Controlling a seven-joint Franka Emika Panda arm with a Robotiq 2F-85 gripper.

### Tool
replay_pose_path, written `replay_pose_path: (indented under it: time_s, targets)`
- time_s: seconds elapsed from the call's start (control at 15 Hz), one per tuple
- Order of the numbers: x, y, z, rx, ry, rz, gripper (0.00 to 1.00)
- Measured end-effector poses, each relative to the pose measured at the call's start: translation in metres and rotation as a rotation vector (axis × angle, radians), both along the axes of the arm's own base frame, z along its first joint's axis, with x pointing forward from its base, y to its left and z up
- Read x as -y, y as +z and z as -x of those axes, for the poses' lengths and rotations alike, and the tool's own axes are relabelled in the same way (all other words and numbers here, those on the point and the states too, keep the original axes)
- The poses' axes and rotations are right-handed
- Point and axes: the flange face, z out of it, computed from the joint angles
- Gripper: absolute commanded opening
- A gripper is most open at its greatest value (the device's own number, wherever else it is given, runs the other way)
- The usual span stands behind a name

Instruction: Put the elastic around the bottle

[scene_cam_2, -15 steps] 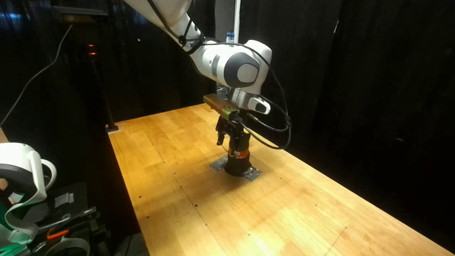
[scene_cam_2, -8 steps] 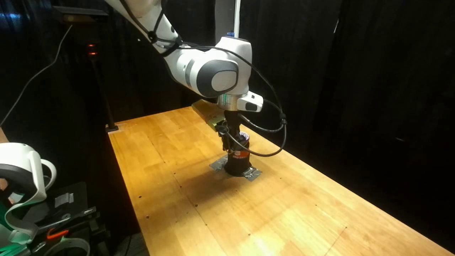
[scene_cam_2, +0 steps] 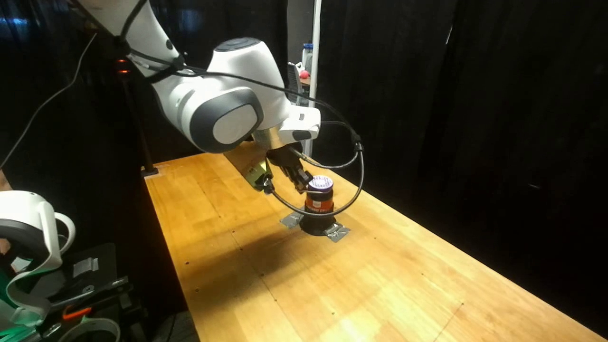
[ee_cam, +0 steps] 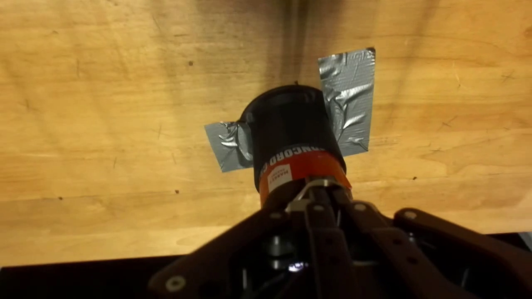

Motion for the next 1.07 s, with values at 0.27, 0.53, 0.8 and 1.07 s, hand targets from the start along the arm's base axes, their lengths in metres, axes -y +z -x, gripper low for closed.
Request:
replay_pose_path:
  time_s: [0.27, 0.53, 0.8, 1.07]
  targets:
    - [-0.015, -0.004, 0.041, 0.187, 0.098, -0.016, 0.07]
    - [-0.023, -0.014, 0.069, 0.279, 0.217, -0.041, 0.08]
    - [-0.005, -0.021, 0.075, 0.34, 0.265, -0.056, 0.08]
    - [0.013, -0.021, 0.075, 0.416, 0.259, -0.069, 0.1]
